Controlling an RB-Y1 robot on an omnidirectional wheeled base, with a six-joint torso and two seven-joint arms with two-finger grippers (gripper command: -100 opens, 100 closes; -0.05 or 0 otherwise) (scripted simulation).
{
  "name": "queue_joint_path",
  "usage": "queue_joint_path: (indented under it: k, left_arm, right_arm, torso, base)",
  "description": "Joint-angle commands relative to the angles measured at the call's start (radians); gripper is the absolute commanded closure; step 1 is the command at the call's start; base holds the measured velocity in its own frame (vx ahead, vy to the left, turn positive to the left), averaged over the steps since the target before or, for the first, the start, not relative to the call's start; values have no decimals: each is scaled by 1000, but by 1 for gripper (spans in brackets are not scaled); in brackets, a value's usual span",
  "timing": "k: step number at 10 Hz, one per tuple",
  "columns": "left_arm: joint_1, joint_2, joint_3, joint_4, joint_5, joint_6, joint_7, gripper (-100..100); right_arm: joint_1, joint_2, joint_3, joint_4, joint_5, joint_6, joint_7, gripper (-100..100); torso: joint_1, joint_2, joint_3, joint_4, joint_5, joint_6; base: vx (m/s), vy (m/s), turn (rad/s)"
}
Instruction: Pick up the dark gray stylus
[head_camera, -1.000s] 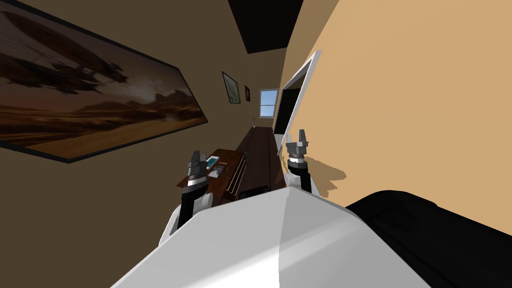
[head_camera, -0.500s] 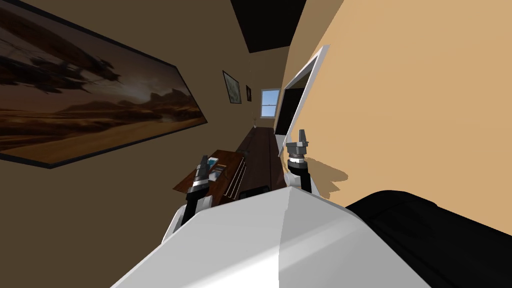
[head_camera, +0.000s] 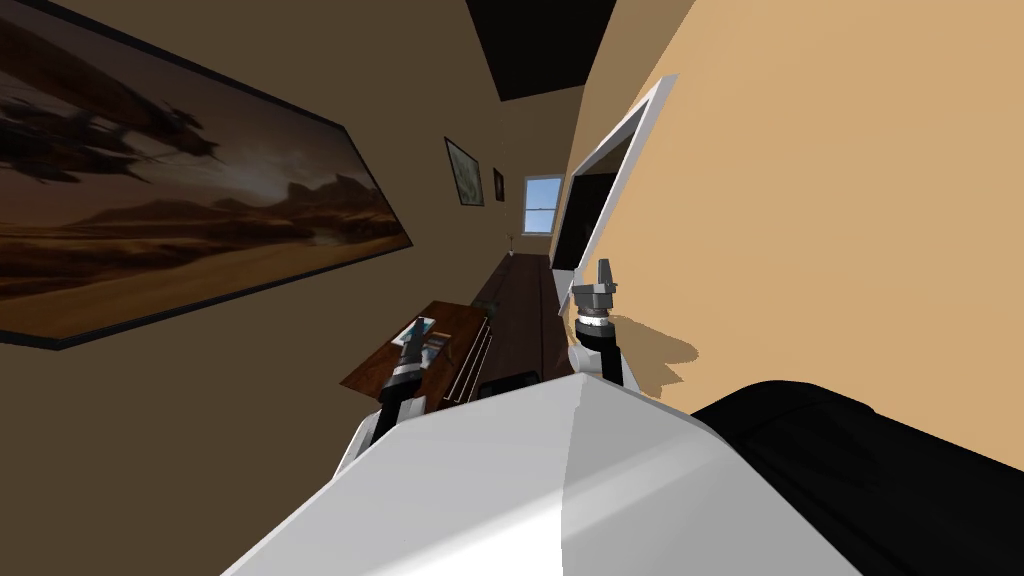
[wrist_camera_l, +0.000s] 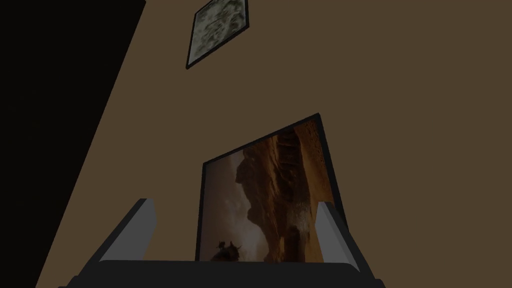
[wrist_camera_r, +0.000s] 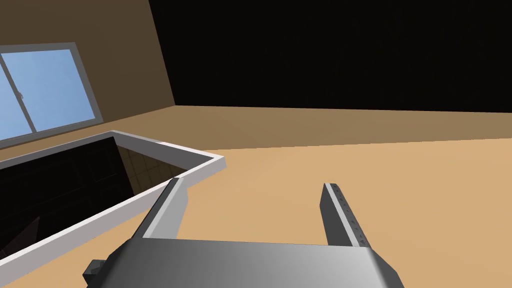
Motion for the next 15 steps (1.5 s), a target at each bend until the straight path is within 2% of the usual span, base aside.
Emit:
queue_joint_path:
  k: [1, 4, 5, 7, 8, 9, 10, 15]
  left_arm:
    - [0, 9, 9, 50, -19, 9, -14, -100]
    - [-2, 18, 19, 138, -59, 35, -44, -100]
    - [-2, 18, 19, 154, -59, 35, -44, -100]
    - [-4, 26, 29, 236, -99, 62, -76, -100]
    - [-4, 26, 29, 251, -99, 62, -76, -100]
    - [-5, 30, 34, 284, -119, 76, -92, -100]
    - [-5, 30, 34, 301, -119, 76, -92, -100]
    - [-9, 42, 49, 431, -179, 117, -138, -100]
  right_arm:
    - [0, 0, 0, 0, 0, 0, 0, 0]
    - [0, 0, 0, 0, 0, 0, 0, 0]
    - [0, 0, 0, 0, 0, 0, 0, 0]
    - [0, 0, 0, 0, 0, 0, 0, 0]
    - [0, 0, 0, 0, 0, 0, 0, 0]
    - [0, 0, 0, 0, 0, 0, 0, 0]
    - [0, 0, 0, 0, 0, 0, 0, 0]
    - [0, 0, 0, 0, 0, 0, 0, 0]
  torso:
    - [0, 0, 0, 0, 0, 0]
    - [-2, -4, -2, -1, -1, 0]
    - [-1, -4, -2, -1, 0, 0]
    - [1, -1, 0, 0, 0, 0]
    - [-1, -2, -1, 0, 0, 0]
    - [-1, -2, -1, 0, 0, 0]
    - [-2, -3, -2, -1, 0, 0]
    - [-1, -1, -1, 0, 0, 0]
  base:
    - [88, -20, 39]
    - [118, -52, 45]
    - [70, -17, 19]
    - [81, -28, 49]
    - [94, -43, 33]
    - [114, -59, 37]
    - [95, -40, 24]
    - [84, -32, 32]
